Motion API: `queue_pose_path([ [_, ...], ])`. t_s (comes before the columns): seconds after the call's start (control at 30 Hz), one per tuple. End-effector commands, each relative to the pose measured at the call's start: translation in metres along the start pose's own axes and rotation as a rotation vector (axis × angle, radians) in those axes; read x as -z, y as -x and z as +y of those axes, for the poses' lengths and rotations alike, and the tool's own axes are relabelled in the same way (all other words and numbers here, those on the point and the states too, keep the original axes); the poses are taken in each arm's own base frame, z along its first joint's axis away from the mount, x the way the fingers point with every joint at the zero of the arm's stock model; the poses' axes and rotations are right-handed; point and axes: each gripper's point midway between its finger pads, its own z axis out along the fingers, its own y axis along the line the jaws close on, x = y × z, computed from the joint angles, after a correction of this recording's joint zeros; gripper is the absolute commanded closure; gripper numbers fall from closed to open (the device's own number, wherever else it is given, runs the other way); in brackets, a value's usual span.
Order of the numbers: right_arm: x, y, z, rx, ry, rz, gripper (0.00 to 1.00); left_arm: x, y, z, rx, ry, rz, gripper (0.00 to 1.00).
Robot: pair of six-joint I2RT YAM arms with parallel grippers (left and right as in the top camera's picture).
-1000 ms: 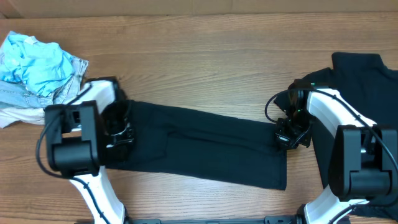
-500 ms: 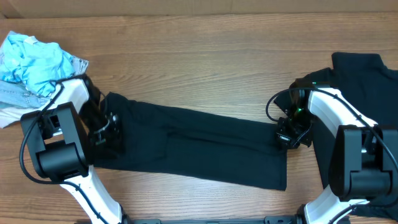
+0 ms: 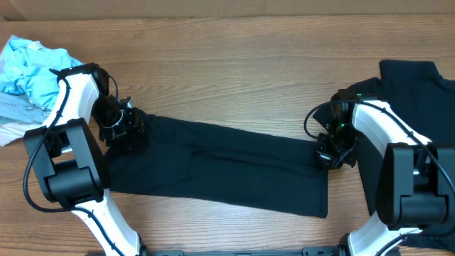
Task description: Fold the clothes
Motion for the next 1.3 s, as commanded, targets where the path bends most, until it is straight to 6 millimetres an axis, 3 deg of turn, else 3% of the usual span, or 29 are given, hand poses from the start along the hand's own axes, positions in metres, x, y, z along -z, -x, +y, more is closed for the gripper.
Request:
queue_pose_path([
  [0.0, 0.009, 0.012, 0.0, -0.002, 0.002, -0.059, 0.94, -0.012, -0.009, -0.002, -0.019, 0.001, 0.042, 0.39],
  [0.13, 0.01, 0.013, 0.0, -0.002, 0.004, -0.064, 0.94, -0.026, -0.026, 0.004, -0.004, 0.015, 0.107, 0.46],
  [0.2, 0.01, 0.013, 0.0, -0.002, 0.004, -0.064, 0.94, -0.032, -0.034, 0.006, 0.003, 0.015, 0.138, 0.56],
  [0.43, 0.01, 0.013, 0.0, -0.003, 0.004, -0.064, 0.93, -0.047, -0.036, 0.009, -0.014, 0.011, 0.133, 0.6],
  [0.6, 0.009, 0.012, 0.0, -0.004, 0.003, -0.059, 0.93, -0.033, -0.042, 0.007, -0.014, 0.015, 0.167, 0.6],
  [0.8, 0.009, 0.011, 0.0, -0.004, 0.001, -0.054, 0.93, -0.011, -0.031, 0.011, -0.016, 0.072, 0.134, 0.59],
  [0.97, 0.009, 0.009, -0.001, -0.006, -0.002, -0.048, 0.93, -0.013, -0.029, 0.019, -0.018, 0.112, 0.125, 0.52],
  [1.27, 0.009, 0.009, 0.001, -0.006, 0.009, -0.046, 0.93, -0.037, -0.043, 0.022, -0.01, 0.098, 0.169, 0.53],
])
